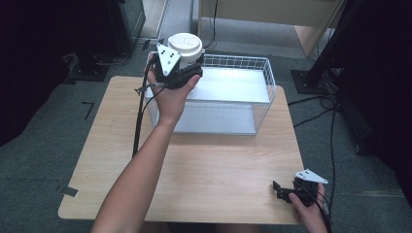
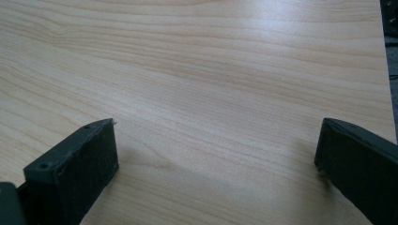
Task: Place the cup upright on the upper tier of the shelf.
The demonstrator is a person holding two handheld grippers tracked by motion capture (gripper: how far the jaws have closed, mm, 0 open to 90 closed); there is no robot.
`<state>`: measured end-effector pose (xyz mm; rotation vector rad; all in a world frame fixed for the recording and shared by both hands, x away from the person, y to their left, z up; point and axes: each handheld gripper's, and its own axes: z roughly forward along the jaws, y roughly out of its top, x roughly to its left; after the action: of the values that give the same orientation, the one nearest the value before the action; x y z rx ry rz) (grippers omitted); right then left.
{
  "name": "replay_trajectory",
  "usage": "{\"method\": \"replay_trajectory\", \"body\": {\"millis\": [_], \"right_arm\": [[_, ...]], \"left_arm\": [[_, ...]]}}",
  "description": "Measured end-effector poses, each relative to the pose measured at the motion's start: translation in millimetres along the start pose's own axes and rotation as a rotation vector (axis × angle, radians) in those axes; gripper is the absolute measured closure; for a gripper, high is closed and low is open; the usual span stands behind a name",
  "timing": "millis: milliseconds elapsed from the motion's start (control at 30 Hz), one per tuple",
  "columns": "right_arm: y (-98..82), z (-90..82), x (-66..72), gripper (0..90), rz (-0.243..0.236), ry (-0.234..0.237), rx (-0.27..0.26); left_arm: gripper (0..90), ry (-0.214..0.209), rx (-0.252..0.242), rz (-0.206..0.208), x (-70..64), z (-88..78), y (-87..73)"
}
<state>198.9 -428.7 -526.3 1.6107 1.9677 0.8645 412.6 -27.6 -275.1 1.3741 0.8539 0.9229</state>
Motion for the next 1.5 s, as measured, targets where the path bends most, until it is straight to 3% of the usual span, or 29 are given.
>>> {"method": "replay_trajectory", "body": {"millis": [267,533,633,667,700,867,1133,1500], "right_arm": [[0.1,0.0,-0.3,0.0,-0.001,0.002,0.0],[0.0,-0.2,-0.7,0.0,-0.001,0.007,-0.002],[0.0,-0.2,-0.6,0.0,-0.001,0.007,-0.002],[0.0,-0.1,-0.5,0.0,-0.001,0.006,-0.001],[0.0,-0.1,-0.5,0.0,-0.001,0.006,-0.001],[0.0,0.0,-0.1,0.0,-0.003,0.001,-0.001],[0.0,0.1,0.0,0.0,-0.002,0.001,-0.001],[0.1,0.0,-0.1,0.0,-0.003,0.002,0.0]], "left_arm": [[15.7,0.017,0.028,-0.025,2.5,20.8,-7.1],[14.6,0.03,0.042,-0.009,2.7,30.3,-11.0],[11.6,0.039,0.069,0.012,2.6,31.8,-11.8],[9.5,0.044,0.081,0.04,2.7,31.2,-12.9],[8.2,0.044,0.081,0.04,2.7,31.2,-12.9],[0.0,-0.013,0.079,0.007,8.9,26.7,-12.5],[0.0,0.001,0.083,-0.009,11.9,18.7,-9.9],[0.0,-0.009,0.113,0.005,20.4,-8.1,-29.1]]}}
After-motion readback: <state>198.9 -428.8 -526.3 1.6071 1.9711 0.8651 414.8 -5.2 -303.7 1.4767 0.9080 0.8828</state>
